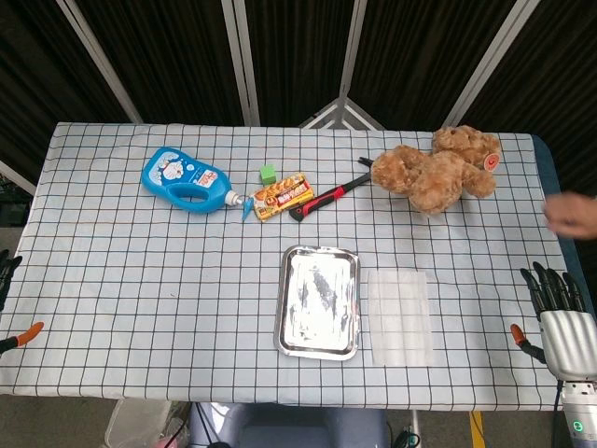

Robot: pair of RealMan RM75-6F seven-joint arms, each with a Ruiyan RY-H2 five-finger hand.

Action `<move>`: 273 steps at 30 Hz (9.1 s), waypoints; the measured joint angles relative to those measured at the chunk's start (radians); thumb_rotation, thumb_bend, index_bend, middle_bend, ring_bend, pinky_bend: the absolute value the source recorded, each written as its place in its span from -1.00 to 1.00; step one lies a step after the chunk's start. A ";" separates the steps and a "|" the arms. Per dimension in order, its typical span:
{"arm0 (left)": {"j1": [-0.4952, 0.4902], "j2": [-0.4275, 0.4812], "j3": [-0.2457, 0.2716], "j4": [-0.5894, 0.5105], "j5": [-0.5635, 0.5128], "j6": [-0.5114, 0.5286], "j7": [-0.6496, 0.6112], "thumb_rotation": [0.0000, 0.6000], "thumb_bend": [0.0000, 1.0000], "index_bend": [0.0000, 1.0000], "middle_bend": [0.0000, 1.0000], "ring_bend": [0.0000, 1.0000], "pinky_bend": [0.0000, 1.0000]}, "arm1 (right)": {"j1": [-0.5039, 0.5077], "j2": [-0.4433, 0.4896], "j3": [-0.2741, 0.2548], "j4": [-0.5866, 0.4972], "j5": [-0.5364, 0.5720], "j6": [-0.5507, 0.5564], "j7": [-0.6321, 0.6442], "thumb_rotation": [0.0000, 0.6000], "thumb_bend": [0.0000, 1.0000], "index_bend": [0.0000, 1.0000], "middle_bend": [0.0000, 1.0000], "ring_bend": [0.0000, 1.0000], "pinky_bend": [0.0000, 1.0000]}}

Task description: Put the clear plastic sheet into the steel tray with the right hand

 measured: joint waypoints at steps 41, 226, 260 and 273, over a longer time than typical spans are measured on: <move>-0.001 0.003 -0.005 0.002 -0.008 -0.003 -0.010 1.00 -1.00 -1.00 -1.00 -1.00 -1.00 | 0.020 -0.216 -0.184 0.101 -0.155 -0.184 -0.255 1.00 -0.30 -1.00 -1.00 -1.00 -1.00; -0.012 0.017 -0.016 -0.019 -0.058 -0.043 -0.027 1.00 -1.00 -1.00 -1.00 -1.00 -1.00 | 0.448 -0.639 -0.151 0.544 -0.343 -0.088 0.226 1.00 -0.23 -0.30 -0.65 -1.00 -1.00; -0.006 0.022 -0.008 -0.025 -0.041 -0.034 -0.037 1.00 -1.00 -1.00 -1.00 -1.00 -1.00 | 0.312 -0.435 -0.157 0.347 -0.241 -0.053 -0.012 1.00 -0.30 -0.93 -0.86 -1.00 -1.00; -0.006 0.020 -0.003 -0.023 -0.025 -0.028 -0.031 1.00 -1.00 -1.00 -1.00 -1.00 -1.00 | 0.196 -0.174 -0.137 0.193 -0.179 0.088 -0.073 1.00 -0.30 -0.99 -0.96 -1.00 -1.00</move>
